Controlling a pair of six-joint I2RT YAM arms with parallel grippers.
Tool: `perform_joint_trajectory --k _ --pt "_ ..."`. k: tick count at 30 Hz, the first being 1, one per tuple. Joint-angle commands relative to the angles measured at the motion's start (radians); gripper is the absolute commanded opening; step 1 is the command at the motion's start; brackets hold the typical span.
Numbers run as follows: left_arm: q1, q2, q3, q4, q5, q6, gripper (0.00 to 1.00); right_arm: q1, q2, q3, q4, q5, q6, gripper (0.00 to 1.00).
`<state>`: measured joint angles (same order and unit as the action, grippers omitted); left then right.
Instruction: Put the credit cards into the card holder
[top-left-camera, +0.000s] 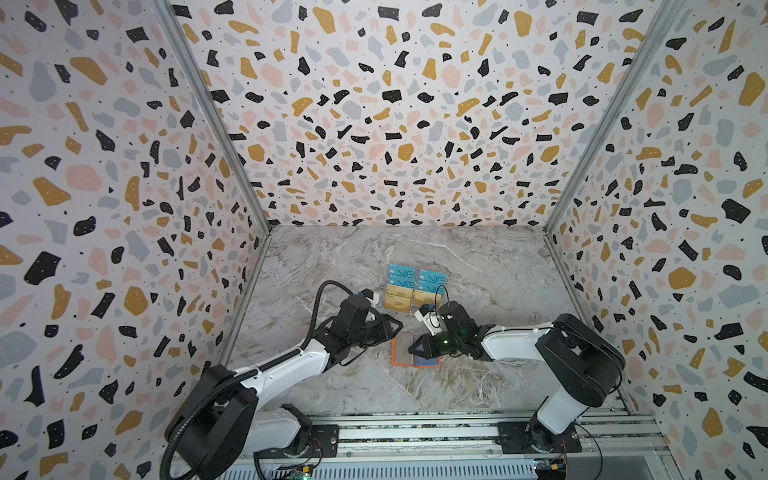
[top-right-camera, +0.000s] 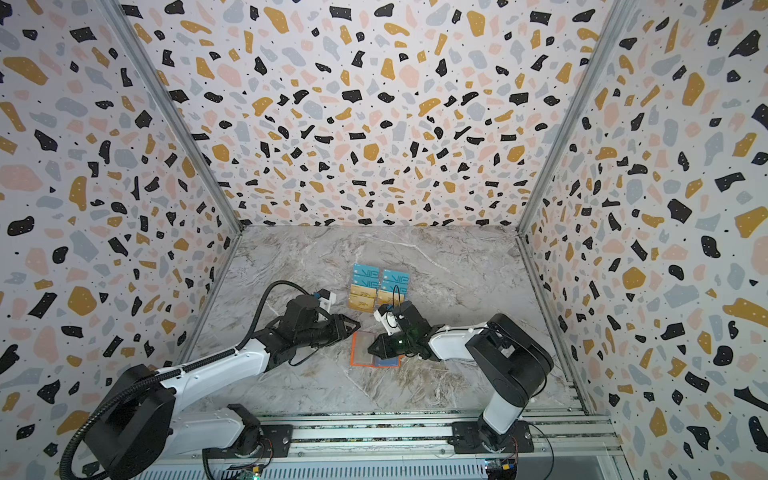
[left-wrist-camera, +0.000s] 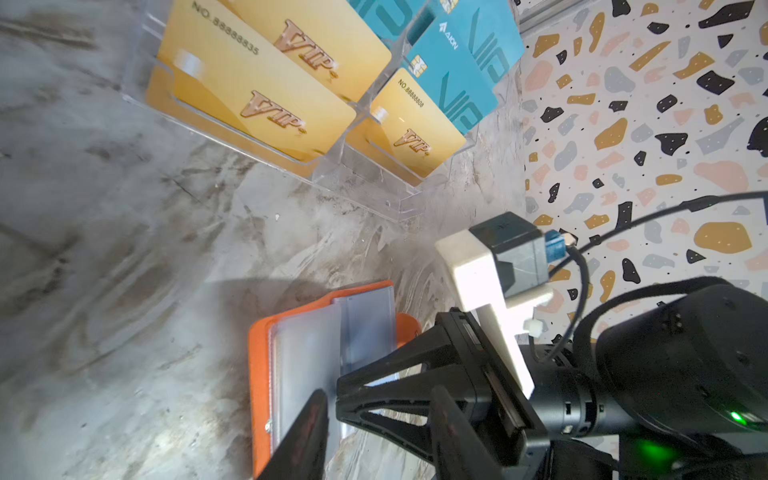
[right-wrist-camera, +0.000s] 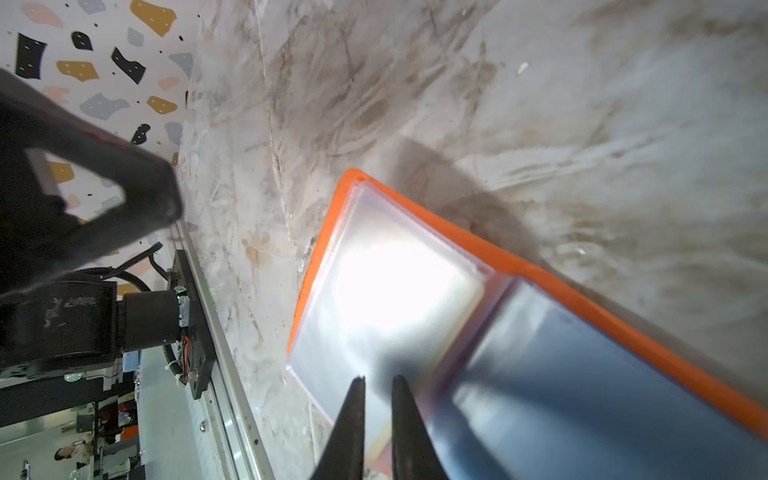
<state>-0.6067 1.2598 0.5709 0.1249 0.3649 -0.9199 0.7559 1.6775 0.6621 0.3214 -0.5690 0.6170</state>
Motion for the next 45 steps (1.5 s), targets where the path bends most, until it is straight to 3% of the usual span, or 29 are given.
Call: perform_joint_trajectory --k 1,19,24,27,35,40,45 --pt "0.001 0.003 -0.030 0.001 0.040 0.026 0.37 0.009 0.008 0.035 0.021 -0.006 0.005 0.16" --pt "-0.024 0.199 -0.045 0.100 0.061 0.086 0.18 0.031 0.046 0.062 0.001 0.032 0.024 0.18" --pt "-0.027 0.244 -0.052 0.063 0.022 0.110 0.13 0.031 0.038 0.073 -0.010 0.036 0.016 0.18" --pt "-0.028 0.253 -0.060 0.055 -0.002 0.122 0.13 0.030 0.005 0.100 -0.057 0.071 -0.028 0.18" --pt "-0.028 0.248 -0.065 0.036 -0.020 0.130 0.13 -0.030 -0.046 0.282 -0.273 0.124 -0.260 0.31" --pt "-0.030 0.251 -0.068 0.041 -0.018 0.128 0.14 -0.108 0.006 0.459 -0.427 0.150 -0.413 0.39" --pt "-0.030 0.246 -0.068 0.040 -0.018 0.129 0.14 -0.162 0.115 0.628 -0.560 0.131 -0.520 0.39"
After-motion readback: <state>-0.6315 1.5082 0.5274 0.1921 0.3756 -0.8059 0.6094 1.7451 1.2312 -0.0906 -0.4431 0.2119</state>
